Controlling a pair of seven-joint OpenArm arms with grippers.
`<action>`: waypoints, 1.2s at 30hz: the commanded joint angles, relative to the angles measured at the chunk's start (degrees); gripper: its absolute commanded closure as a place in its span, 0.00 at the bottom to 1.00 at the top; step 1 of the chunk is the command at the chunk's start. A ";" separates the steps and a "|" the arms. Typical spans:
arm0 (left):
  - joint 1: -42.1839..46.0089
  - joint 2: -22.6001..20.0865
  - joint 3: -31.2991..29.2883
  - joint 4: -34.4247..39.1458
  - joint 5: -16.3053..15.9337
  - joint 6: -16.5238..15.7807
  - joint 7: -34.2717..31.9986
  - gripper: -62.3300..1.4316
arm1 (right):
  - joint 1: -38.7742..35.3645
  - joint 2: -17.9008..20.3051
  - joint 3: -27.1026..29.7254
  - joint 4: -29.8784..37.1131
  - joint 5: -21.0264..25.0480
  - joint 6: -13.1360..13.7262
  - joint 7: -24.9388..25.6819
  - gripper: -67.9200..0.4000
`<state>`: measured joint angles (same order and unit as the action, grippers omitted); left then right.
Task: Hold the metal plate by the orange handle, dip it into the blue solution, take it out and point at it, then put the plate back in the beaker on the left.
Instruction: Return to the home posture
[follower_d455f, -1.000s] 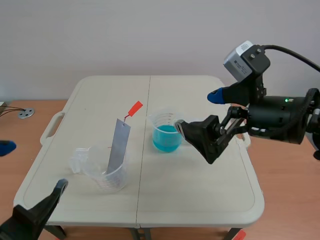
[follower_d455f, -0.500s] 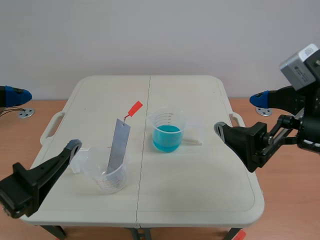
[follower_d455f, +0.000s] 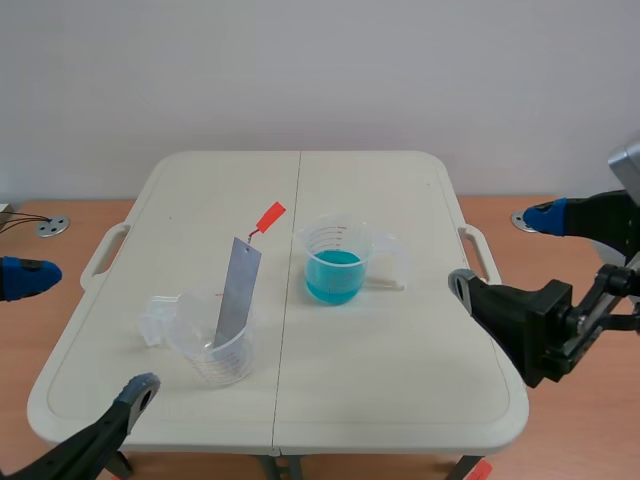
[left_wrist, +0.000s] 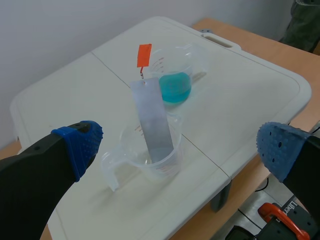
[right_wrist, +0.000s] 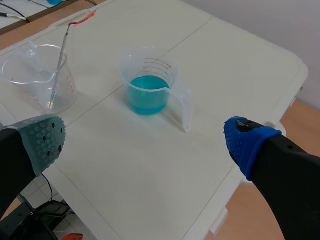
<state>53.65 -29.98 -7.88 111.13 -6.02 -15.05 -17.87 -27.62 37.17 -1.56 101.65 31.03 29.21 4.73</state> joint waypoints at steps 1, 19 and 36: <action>0.00 0.28 0.26 1.55 -0.42 0.28 -0.72 0.00 | -0.20 0.59 0.55 0.92 0.61 -0.33 1.29 0.02; -0.20 0.28 0.26 1.55 -0.42 0.26 -0.35 0.00 | -1.09 0.57 0.55 0.92 0.61 -1.38 1.84 0.02; -0.20 0.28 0.26 1.55 -0.39 0.26 -0.33 0.00 | -1.09 0.57 0.55 0.92 0.61 -1.38 1.84 0.02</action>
<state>53.63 -29.98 -7.88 111.39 -6.02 -15.03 -17.41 -29.43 37.17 -1.56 101.67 31.03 28.05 5.93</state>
